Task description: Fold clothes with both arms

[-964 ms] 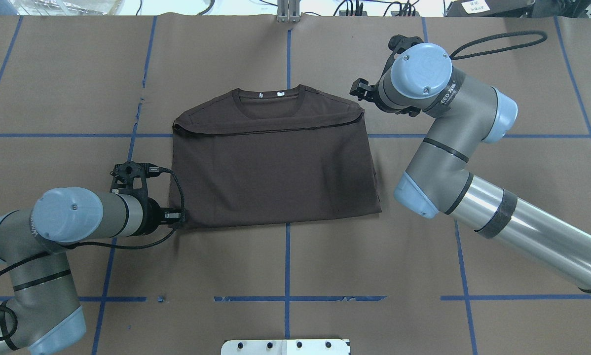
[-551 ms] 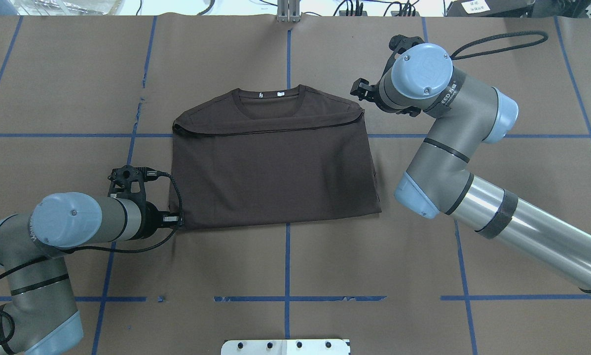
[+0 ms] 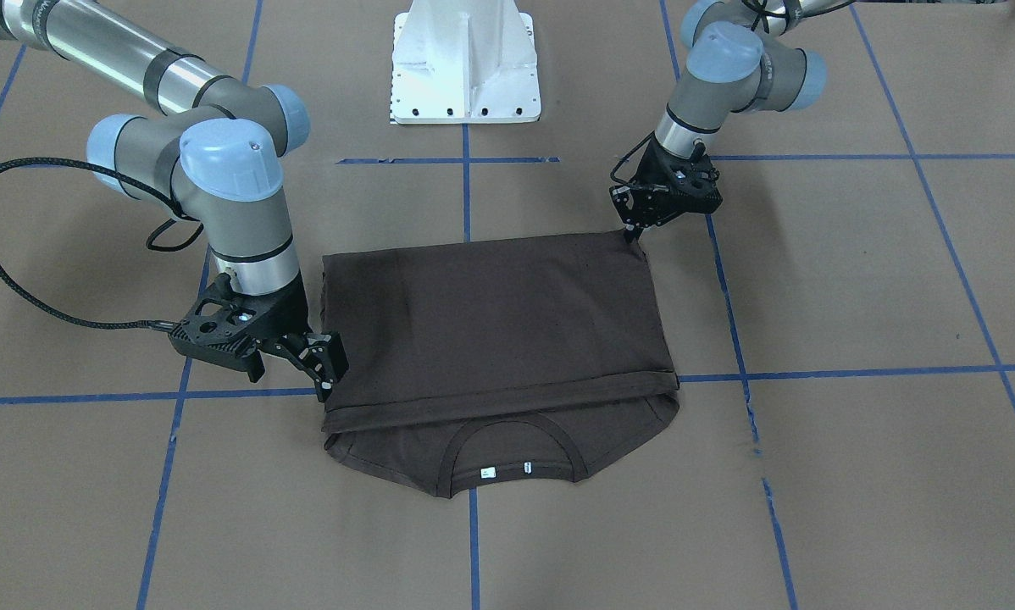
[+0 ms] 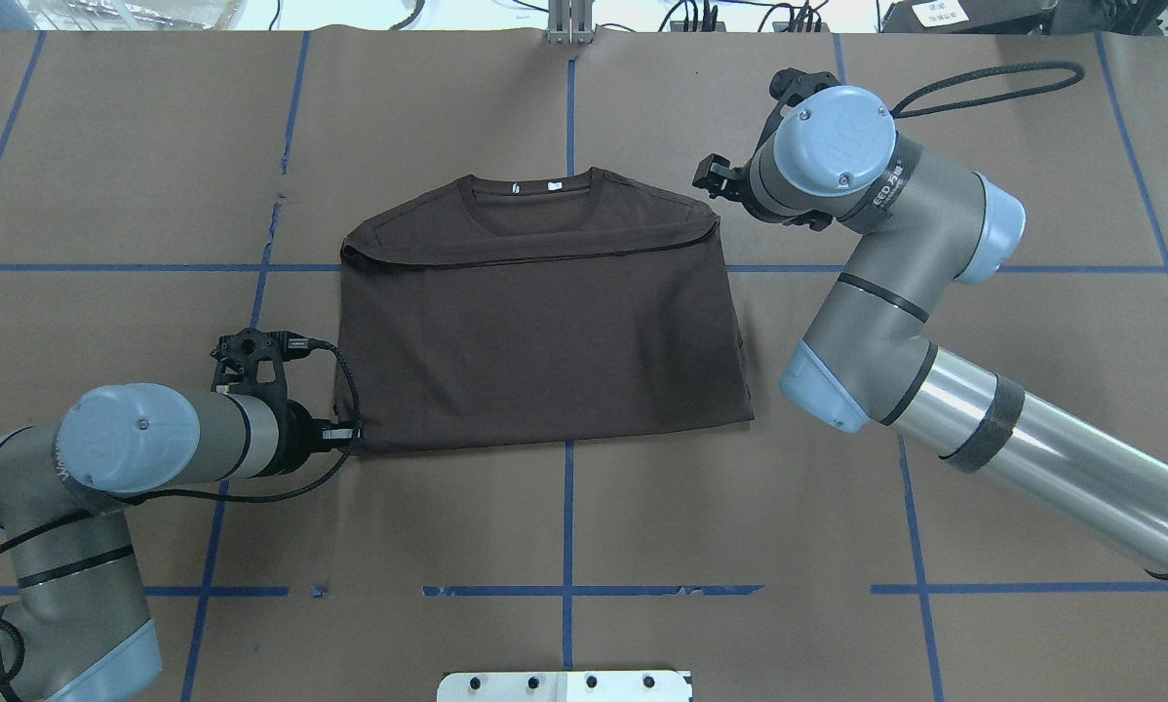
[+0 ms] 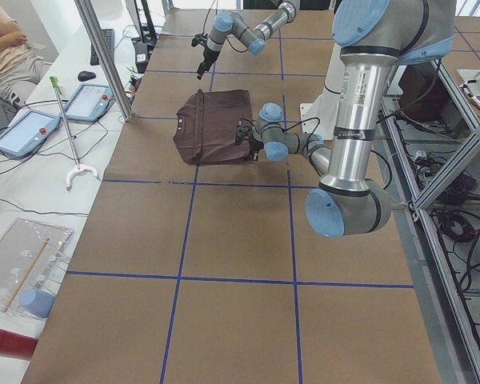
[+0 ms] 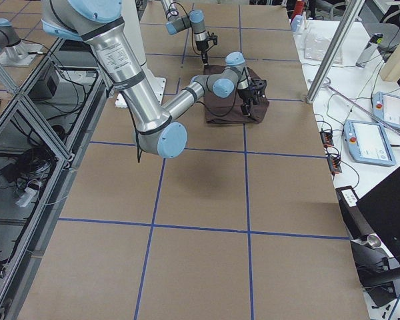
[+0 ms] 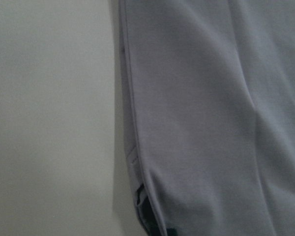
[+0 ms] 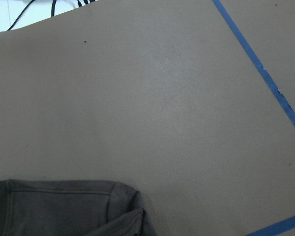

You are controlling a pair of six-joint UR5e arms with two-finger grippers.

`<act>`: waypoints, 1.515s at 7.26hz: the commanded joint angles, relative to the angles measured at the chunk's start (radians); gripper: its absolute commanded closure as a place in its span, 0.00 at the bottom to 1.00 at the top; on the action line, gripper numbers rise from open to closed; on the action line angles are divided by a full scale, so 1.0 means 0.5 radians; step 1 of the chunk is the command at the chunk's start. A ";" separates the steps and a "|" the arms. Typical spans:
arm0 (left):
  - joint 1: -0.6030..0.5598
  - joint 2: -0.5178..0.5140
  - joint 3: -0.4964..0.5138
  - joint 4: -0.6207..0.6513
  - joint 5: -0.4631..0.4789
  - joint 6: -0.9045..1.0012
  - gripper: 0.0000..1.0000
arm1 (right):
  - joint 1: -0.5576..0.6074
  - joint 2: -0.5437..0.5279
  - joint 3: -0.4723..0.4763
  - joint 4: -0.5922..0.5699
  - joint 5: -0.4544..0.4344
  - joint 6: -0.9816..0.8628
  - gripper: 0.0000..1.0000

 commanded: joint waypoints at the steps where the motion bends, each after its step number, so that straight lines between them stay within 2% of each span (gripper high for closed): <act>1: -0.286 0.031 0.065 0.006 -0.004 0.359 1.00 | -0.003 0.002 0.003 0.000 0.000 0.001 0.00; 2: -0.500 -0.012 0.212 0.006 -0.010 0.599 1.00 | -0.003 0.002 0.003 0.000 0.000 0.013 0.00; 3: -0.688 -0.231 0.474 0.012 -0.010 0.738 1.00 | -0.009 0.005 0.003 0.000 0.000 0.022 0.00; 5: -0.876 -0.887 1.356 -0.104 0.024 0.783 1.00 | -0.018 0.020 0.003 0.000 0.000 0.028 0.00; 6: -0.901 -1.099 1.707 -0.256 0.091 0.789 1.00 | -0.021 0.026 0.003 0.000 0.000 0.028 0.00; 7: -0.947 -1.250 1.941 -0.322 0.152 0.807 1.00 | -0.021 0.030 0.009 0.000 0.000 0.028 0.00; 8: -1.036 -1.236 1.940 -0.332 0.147 0.993 1.00 | -0.024 0.033 0.015 0.000 0.000 0.028 0.00; 9: -1.036 -1.185 1.910 -0.335 0.134 1.079 0.01 | -0.046 0.048 0.009 0.000 0.000 0.050 0.00; 10: -1.039 -1.108 1.749 -0.368 0.110 1.132 0.00 | -0.079 0.087 -0.006 -0.003 -0.007 0.162 0.00; 11: -1.043 -0.998 1.538 -0.375 -0.085 1.157 0.00 | -0.104 0.173 -0.052 -0.009 -0.031 0.303 0.01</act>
